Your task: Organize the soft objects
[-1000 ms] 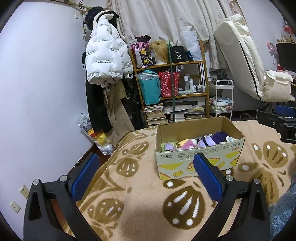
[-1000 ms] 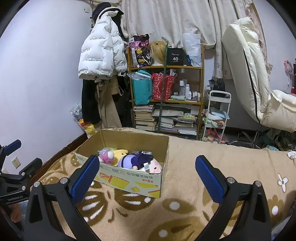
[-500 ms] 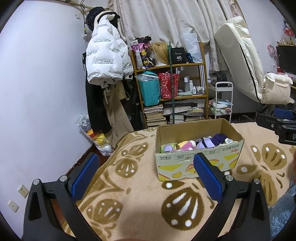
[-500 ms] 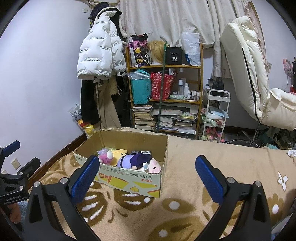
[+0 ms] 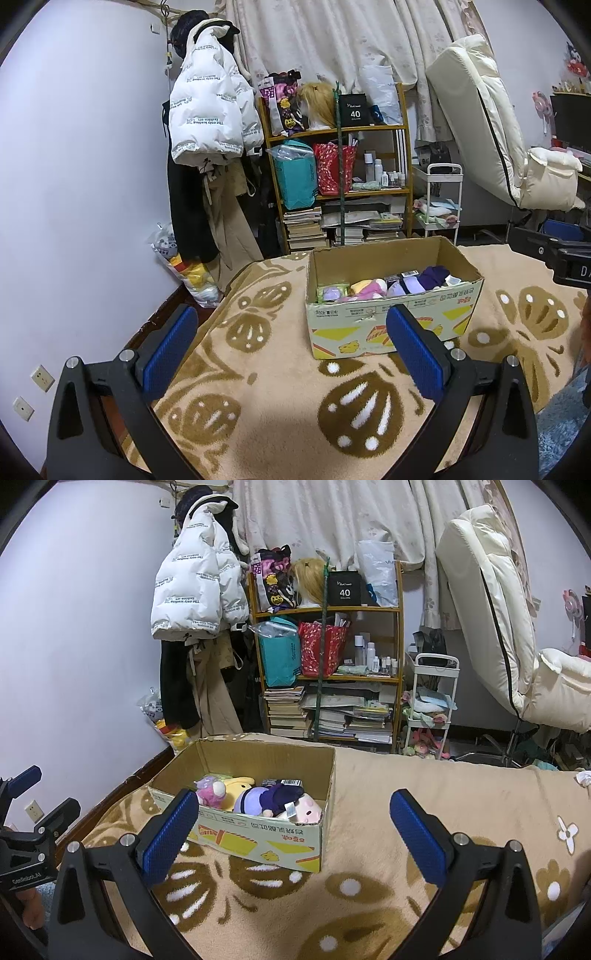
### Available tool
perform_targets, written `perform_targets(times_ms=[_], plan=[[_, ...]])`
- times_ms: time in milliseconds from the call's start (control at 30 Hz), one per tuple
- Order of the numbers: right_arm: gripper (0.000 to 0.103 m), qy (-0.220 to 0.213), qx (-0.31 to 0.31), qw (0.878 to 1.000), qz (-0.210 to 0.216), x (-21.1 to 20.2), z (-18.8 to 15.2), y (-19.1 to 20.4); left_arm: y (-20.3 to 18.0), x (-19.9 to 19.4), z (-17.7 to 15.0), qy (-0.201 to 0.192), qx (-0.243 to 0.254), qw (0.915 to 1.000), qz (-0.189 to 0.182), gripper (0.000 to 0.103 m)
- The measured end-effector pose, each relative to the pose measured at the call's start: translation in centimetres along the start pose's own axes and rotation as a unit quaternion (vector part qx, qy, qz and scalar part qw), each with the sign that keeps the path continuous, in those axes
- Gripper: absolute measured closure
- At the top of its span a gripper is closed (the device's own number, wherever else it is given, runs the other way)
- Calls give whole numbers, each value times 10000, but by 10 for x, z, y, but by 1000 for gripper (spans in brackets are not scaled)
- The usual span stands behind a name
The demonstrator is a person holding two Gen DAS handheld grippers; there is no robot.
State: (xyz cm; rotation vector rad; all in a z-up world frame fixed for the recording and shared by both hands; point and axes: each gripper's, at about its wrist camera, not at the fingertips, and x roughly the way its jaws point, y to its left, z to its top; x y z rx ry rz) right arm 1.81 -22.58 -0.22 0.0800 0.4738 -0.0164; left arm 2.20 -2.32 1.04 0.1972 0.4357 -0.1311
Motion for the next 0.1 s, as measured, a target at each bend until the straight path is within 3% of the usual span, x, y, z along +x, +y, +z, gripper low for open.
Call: perform_targets(times_ms=[100], plan=[[0,2,8,10000,4,0,-1,-1,2,0,-1,-4,-4,10000,0,2]])
